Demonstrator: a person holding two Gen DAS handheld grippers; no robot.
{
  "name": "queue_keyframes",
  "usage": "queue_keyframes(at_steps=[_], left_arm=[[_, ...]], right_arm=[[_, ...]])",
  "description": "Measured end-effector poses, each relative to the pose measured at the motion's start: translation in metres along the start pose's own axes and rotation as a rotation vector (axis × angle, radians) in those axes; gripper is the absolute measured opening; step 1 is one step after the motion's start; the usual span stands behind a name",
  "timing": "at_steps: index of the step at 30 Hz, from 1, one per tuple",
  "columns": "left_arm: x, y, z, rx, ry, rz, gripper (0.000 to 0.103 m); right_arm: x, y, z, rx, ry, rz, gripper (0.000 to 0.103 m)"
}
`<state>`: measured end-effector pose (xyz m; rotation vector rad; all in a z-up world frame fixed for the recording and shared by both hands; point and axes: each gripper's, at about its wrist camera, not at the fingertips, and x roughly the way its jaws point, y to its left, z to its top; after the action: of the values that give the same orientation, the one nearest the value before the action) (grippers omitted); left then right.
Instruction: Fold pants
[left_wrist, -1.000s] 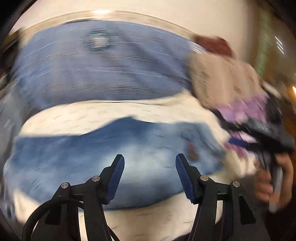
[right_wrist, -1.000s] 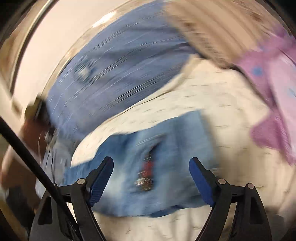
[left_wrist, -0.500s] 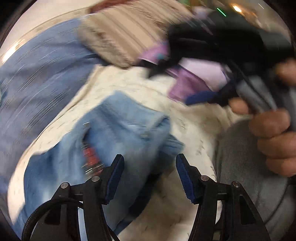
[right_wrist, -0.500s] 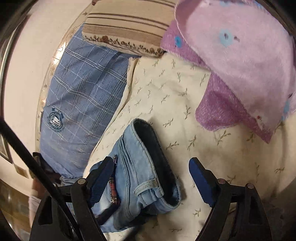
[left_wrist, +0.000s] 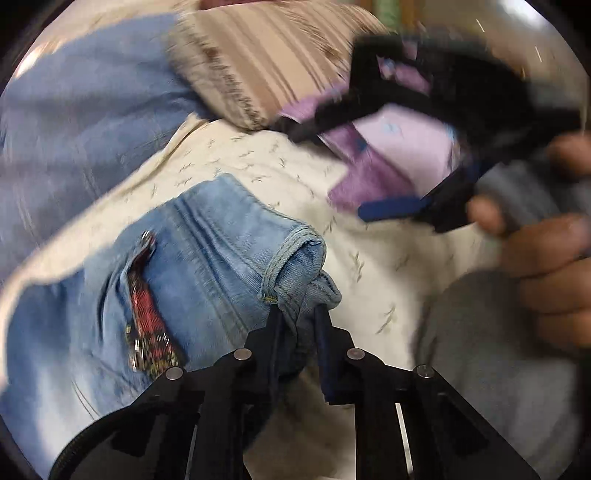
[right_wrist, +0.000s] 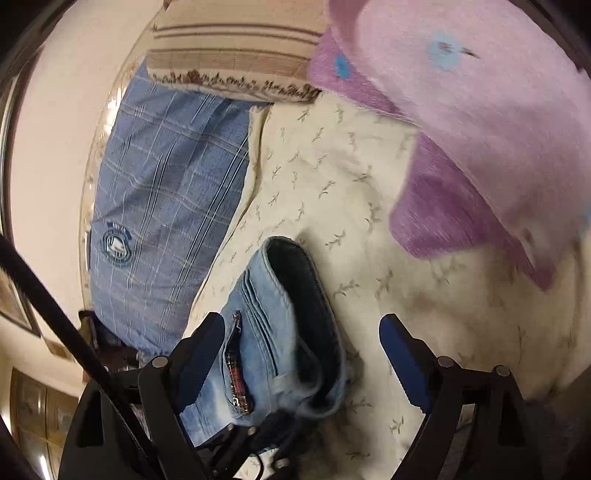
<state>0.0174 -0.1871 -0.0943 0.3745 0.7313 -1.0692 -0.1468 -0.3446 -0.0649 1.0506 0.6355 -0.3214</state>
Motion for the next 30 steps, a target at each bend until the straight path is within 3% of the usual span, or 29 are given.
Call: queue_keyframes(at_steps=[3, 7, 10, 11, 12, 15, 22, 27, 30], left_arm=[[-0.004, 0.01, 0.001, -0.1, -0.02, -0.04, 0.013], [-0.004, 0.018, -0.002, -0.165, -0.036, -0.061, 0.013], [-0.008, 0.018, -0.004, -0.194, -0.049, -0.07, 0.013], [-0.009, 0.019, -0.005, -0.199, -0.052, -0.072, 0.013], [-0.008, 0.02, -0.005, -0.21, -0.056, -0.076, 0.013], [-0.011, 0.024, -0.008, -0.25, -0.059, -0.095, 0.012], [-0.027, 0.027, -0.005, -0.318, -0.104, -0.11, 0.012], [-0.049, 0.043, -0.008, -0.464, -0.158, -0.172, 0.012], [-0.072, 0.06, -0.019, -0.557, -0.223, -0.223, 0.012]], right_arm=[[0.029, 0.005, 0.012, -0.04, 0.102, -0.016, 0.088], [0.067, -0.005, 0.008, 0.035, 0.245, 0.097, 0.087], [0.075, -0.01, 0.008, 0.065, 0.267, 0.1, 0.083], [0.078, -0.01, 0.007, 0.064, 0.274, 0.109, 0.067], [0.079, -0.009, 0.007, 0.061, 0.278, 0.112, 0.042], [0.081, -0.003, 0.003, 0.026, 0.283, 0.07, 0.017], [0.059, 0.03, -0.003, -0.174, 0.192, 0.076, 0.009], [0.039, 0.064, -0.012, -0.327, 0.106, 0.07, 0.009], [0.031, 0.109, -0.024, -0.442, 0.077, 0.062, 0.009]])
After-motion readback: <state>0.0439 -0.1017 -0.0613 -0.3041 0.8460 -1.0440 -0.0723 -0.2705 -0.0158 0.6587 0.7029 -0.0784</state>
